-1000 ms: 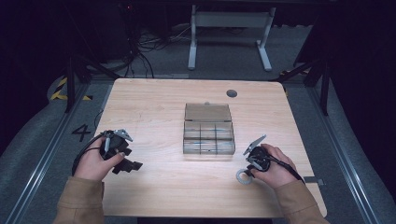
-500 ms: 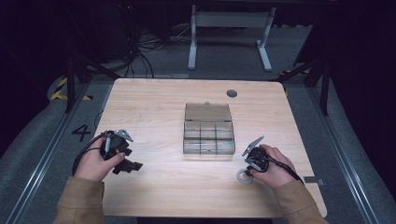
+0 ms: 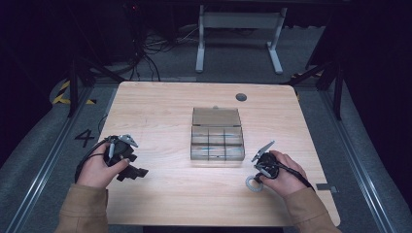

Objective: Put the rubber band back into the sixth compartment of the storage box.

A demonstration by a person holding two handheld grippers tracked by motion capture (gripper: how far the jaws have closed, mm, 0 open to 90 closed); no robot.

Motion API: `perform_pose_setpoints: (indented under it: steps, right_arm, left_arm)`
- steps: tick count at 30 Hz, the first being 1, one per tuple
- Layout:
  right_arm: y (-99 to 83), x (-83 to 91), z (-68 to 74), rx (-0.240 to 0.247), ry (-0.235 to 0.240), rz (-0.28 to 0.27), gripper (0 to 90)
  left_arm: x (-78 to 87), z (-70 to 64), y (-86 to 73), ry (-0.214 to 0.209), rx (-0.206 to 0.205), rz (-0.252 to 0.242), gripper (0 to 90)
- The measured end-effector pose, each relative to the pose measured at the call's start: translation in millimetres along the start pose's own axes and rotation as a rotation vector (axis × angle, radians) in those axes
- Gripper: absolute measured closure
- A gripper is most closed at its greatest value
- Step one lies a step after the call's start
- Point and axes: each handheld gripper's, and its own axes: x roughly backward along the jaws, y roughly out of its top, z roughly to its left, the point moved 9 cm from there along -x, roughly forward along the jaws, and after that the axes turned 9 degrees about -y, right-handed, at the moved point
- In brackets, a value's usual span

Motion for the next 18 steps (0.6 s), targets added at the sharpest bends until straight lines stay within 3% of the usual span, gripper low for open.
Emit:
perform_pose_setpoints:
  steps: [18]
  right_arm:
    - [12.3, 34.6, -6.4, -0.040, 0.032, -0.106, 83.2]
  left_arm:
    - [2.0, -0.4, -0.9, 0.001, 0.009, -0.007, 26.1]
